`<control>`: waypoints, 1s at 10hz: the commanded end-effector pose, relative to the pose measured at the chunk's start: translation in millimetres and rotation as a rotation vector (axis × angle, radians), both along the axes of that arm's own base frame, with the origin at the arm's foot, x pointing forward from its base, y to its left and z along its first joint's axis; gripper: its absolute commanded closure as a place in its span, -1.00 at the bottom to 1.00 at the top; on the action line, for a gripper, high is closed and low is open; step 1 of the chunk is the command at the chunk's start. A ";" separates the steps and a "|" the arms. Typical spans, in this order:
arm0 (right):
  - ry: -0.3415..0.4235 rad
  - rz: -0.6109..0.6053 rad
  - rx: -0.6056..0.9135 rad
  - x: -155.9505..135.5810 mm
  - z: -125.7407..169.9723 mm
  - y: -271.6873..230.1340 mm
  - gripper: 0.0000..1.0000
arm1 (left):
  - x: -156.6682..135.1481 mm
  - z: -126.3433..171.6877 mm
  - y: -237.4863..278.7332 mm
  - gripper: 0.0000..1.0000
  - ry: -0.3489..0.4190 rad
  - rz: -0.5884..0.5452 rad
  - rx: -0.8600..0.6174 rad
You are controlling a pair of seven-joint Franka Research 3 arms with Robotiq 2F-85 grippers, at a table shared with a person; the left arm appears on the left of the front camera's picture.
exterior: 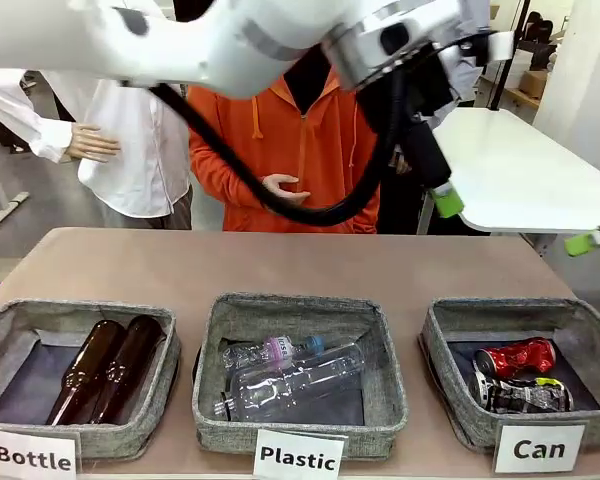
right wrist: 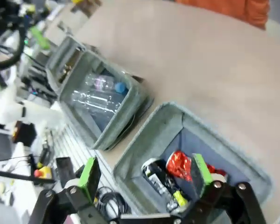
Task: Sort the can waste into the basket.
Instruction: Pick up the can waste from the table and place it in the right Fabric basket.
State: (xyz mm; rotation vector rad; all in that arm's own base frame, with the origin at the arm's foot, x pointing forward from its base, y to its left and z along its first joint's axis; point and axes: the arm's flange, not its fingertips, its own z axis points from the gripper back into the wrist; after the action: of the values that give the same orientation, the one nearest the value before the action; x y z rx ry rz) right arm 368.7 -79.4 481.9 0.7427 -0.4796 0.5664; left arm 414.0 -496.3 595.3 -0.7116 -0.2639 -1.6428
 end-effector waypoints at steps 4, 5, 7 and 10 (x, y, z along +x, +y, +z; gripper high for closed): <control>-0.065 0.038 0.038 50.6 -11.0 63.4 -1.00 | -56.0 -13.8 196.5 -1.00 0.065 0.417 -0.204; -0.086 0.096 0.103 53.2 -16.3 83.4 -1.00 | -50.0 -16.6 244.3 -1.00 0.079 0.568 -0.242; -0.049 0.136 0.429 62.9 -25.6 125.4 -1.00 | -29.5 -38.9 343.5 -1.00 0.230 0.783 -0.314; 0.024 0.015 0.561 78.3 -37.8 150.3 -1.00 | -20.9 -101.7 441.2 -1.00 0.499 0.894 -0.473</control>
State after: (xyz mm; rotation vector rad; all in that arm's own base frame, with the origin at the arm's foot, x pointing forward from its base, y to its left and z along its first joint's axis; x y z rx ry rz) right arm 439.0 75.0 447.4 1.2933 -0.6096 0.4864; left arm 392.2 -55.8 501.5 -1.0235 -0.4802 -0.5757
